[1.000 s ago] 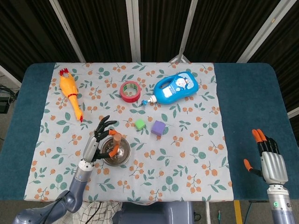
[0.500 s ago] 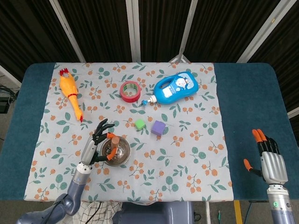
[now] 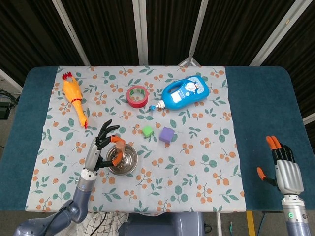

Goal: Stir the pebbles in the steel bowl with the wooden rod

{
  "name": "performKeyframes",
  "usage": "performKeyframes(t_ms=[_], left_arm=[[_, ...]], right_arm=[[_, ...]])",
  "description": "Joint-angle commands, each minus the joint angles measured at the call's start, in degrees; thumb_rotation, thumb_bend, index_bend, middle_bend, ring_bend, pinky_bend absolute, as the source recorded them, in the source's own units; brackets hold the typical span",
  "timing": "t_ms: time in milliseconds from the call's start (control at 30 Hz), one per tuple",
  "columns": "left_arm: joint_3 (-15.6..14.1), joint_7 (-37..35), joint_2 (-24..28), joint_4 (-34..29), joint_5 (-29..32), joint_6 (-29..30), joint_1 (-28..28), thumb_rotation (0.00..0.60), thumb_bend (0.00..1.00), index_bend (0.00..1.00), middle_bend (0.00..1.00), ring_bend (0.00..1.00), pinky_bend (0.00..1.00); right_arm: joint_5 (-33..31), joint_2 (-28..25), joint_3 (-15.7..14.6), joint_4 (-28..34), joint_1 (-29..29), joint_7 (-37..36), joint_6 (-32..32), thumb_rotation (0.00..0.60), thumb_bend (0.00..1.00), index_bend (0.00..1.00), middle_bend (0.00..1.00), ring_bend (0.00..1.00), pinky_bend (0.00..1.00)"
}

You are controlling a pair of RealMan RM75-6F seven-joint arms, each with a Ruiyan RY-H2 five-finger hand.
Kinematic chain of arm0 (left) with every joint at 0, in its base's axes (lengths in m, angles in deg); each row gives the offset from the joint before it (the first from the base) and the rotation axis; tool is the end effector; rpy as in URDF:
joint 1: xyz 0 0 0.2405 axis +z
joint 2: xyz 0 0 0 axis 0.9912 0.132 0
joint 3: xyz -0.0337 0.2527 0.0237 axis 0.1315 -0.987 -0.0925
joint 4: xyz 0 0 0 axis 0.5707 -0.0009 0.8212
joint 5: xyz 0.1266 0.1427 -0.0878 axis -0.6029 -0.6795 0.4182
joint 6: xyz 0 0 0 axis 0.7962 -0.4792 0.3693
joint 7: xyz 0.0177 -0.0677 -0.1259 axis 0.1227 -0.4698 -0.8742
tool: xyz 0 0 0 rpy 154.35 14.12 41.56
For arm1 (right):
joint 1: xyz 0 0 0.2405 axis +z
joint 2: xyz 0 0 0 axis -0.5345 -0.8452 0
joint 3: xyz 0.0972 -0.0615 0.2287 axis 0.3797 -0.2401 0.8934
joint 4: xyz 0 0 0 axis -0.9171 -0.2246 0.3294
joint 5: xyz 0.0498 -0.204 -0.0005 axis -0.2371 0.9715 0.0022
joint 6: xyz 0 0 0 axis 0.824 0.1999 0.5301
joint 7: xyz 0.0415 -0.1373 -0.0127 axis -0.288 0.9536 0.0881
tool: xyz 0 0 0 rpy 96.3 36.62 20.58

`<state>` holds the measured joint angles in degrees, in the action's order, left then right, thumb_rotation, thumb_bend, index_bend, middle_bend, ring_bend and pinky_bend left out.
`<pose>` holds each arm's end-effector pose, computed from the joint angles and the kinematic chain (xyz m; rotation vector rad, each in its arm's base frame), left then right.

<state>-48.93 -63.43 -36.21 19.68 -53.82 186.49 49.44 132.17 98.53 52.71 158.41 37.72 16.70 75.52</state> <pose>-0.1566 0.2827 -0.0441 -1.3156 -1.1156 -2.2622 -0.3259 -0.1938 0.1261 1.2724 -1.0470 0.9523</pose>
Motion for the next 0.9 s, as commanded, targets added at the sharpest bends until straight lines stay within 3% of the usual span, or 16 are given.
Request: performKeyframes(t_ms=[33,333,600,767,900], left_arm=[[0.44,2.95,2.37,-3.28,-0.37,0.33,-0.53,0.600,0.98,0.58,0.67,0.18,0.00],[-0.67,12.69,9.71,-13.53,-3.01,1.71,-0.02,0.600,0.97,0.58,0.67,0.18,0.00],[-3.27,24.39,23.84,-22.46,-4.33,-0.17,2.80,0.600,0.98,0.58,0.67,0.18,0.00],[-4.48,26.31,30.04,-22.82,-3.11,-1.46,5.22,0.600,0.98,0.58,0.67,0.18,0.00],[-6.00,28.10,33.18,-19.00,-3.30,-3.05,6.46,0.600,0.98,0.58,0.67,0.19,0.00]], right_arm=[[-0.04,-0.02,0.03,-0.09,-0.01,-0.22,-0.03,0.600,0.35,0.00,0.00,0.00,0.00],[0.65,-0.21,-0.11,-0.61,0.05,-1.35,0.06,0.600,0.35,0.00,0.00,0.00,0.00],[0.58,-0.56,-0.23,-0.36,-0.10,-2.40,-0.11,0.600,0.35,0.00,0.00,0.00,0.00],[0.32,-0.62,-0.18,0.01,-0.05,-2.16,-0.32,0.600,0.35,0.00,0.00,0.00,0.00],[0.13,-0.61,-0.13,0.36,0.00,-1.84,-0.46,0.600,0.35,0.00,0.00,0.00,0.00]])
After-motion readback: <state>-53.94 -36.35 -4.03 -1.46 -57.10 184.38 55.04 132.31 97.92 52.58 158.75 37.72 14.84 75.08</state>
